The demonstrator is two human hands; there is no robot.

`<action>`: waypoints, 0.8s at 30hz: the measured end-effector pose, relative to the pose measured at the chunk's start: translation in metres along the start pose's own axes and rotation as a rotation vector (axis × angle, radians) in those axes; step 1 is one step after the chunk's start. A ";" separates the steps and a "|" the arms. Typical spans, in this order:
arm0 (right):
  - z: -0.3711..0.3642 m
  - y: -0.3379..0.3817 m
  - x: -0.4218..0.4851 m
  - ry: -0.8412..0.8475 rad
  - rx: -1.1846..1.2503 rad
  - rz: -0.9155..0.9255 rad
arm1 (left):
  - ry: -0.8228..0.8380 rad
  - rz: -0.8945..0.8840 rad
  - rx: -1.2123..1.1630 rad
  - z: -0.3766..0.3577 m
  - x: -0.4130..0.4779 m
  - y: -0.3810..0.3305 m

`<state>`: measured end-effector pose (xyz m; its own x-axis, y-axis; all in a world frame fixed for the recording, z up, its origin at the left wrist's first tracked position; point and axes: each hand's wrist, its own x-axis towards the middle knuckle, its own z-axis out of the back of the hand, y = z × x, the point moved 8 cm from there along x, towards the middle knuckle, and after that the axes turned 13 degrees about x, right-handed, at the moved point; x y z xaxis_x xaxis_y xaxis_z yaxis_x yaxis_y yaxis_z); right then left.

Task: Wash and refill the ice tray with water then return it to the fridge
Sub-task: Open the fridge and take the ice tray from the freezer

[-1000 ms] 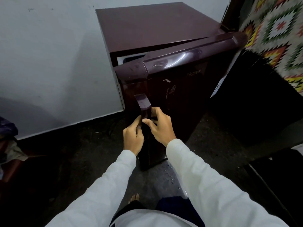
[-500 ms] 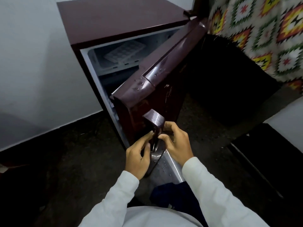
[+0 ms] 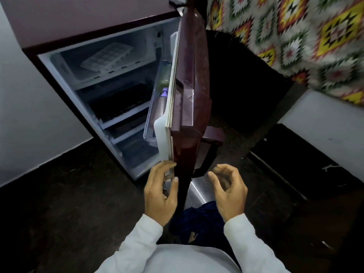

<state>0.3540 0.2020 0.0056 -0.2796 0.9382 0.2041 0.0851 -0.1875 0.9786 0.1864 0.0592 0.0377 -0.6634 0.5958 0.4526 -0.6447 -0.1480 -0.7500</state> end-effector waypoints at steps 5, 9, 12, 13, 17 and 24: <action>0.012 0.001 -0.010 -0.028 -0.034 0.036 | 0.171 -0.038 -0.084 -0.034 -0.010 -0.014; 0.023 0.003 -0.007 -0.082 -0.067 0.072 | 0.302 -0.042 -0.141 -0.061 -0.006 -0.030; 0.040 0.001 0.002 -0.185 -0.081 0.077 | 0.379 -0.042 -0.184 -0.080 0.002 -0.048; 0.045 0.001 0.006 -0.217 -0.093 0.080 | 0.403 -0.038 -0.193 -0.087 0.004 -0.053; 0.065 -0.007 0.023 -0.321 -0.123 0.064 | 0.489 -0.085 -0.193 -0.114 0.008 -0.069; 0.105 -0.026 0.055 -0.501 -0.136 0.020 | 0.487 -0.124 -0.115 -0.147 0.016 -0.069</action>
<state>0.4369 0.2890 -0.0115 0.2163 0.9518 0.2174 -0.0482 -0.2120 0.9761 0.2762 0.1950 0.0262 -0.3131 0.9060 0.2848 -0.6430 0.0185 -0.7657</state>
